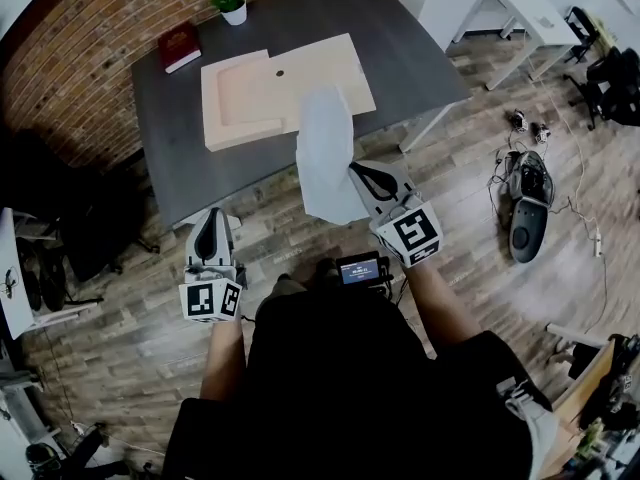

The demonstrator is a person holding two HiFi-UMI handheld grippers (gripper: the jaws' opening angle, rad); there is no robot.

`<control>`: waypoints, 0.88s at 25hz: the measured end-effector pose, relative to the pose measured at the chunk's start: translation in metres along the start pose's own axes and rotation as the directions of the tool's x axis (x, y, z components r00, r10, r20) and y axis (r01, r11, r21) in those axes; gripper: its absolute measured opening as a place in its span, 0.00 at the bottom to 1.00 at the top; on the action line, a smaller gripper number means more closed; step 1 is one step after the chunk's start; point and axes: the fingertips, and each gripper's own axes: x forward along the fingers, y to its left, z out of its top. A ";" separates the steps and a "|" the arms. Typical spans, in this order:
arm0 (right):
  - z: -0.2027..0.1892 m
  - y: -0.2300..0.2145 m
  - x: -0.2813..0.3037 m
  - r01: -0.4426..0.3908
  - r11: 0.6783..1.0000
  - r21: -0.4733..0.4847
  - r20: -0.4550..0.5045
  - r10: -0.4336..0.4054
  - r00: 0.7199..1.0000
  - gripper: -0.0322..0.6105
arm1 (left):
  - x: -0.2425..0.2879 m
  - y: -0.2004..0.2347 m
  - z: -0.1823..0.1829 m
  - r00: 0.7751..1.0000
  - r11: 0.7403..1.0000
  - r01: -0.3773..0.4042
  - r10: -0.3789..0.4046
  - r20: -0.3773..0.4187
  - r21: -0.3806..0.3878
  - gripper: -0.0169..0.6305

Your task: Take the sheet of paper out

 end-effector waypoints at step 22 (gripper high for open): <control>-0.023 0.252 -0.069 0.088 0.988 0.130 -0.073 -0.079 0.994 0.06 | -0.220 0.037 -0.046 0.980 0.976 0.181 -0.190 -0.064 -0.122 0.02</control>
